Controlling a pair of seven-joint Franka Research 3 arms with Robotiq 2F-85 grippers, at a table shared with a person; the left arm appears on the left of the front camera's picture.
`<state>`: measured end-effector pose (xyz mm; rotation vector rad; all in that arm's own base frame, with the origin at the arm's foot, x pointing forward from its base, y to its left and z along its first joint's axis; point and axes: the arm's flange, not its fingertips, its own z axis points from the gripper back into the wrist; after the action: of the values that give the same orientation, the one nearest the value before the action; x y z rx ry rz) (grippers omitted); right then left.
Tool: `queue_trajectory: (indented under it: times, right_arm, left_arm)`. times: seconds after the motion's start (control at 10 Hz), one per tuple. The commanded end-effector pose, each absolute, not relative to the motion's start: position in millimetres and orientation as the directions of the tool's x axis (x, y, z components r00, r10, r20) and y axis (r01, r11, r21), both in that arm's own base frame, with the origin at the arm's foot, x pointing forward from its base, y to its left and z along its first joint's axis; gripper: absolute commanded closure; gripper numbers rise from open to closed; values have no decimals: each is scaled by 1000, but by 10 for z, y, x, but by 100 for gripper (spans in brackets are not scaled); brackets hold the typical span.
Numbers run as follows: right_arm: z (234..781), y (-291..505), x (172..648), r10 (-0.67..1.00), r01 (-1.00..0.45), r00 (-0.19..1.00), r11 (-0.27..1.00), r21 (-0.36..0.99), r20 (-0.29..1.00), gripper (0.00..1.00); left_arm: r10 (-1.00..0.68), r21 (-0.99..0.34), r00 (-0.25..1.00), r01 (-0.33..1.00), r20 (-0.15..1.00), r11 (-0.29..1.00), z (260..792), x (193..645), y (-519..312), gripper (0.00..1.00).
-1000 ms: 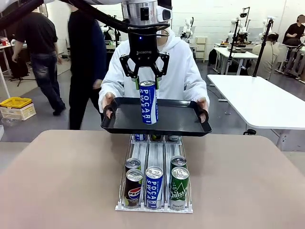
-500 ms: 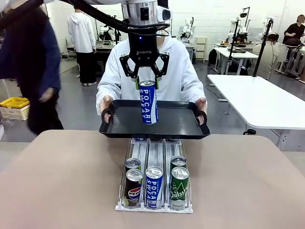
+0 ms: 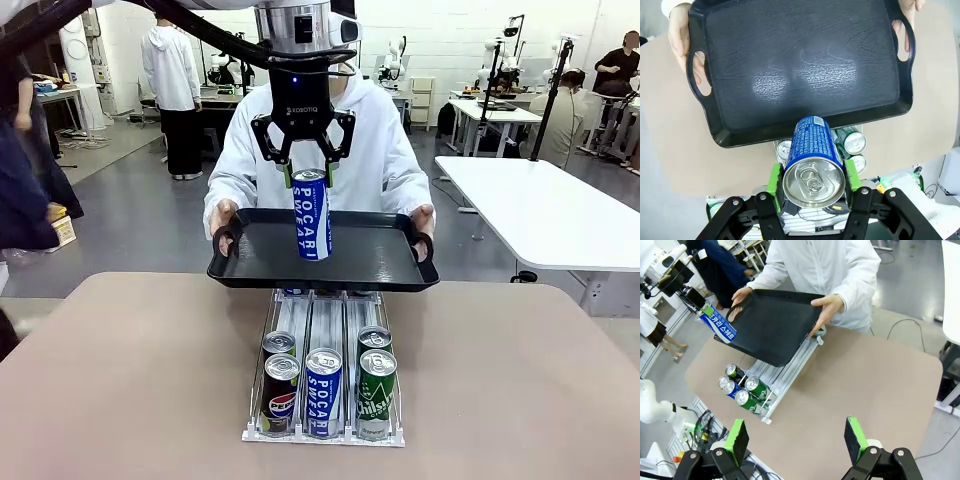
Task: Retrieve and hand over the desired beverage to the person.
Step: Place the picked can on the Handle tray extended by the person.
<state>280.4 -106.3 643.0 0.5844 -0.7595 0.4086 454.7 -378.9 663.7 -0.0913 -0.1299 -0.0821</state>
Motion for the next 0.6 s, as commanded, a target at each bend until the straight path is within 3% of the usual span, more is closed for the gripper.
queue_trajectory:
  times: [0.0,0.2,0.5]
  right_arm:
    - [6415,-1066,2813,141,-555,654,757,345,744,0]
    - [6415,-1066,2813,141,-555,654,757,345,744,0]
    - [6415,-1066,2813,141,-555,654,757,345,744,0]
  left_arm:
    - [-116,-90,990,124,86,988,6670,4713,-3716,42]
    - [-160,-82,987,161,22,984,6734,5007,-3684,42]
    - [-95,16,991,94,96,995,6868,5447,-3636,42]
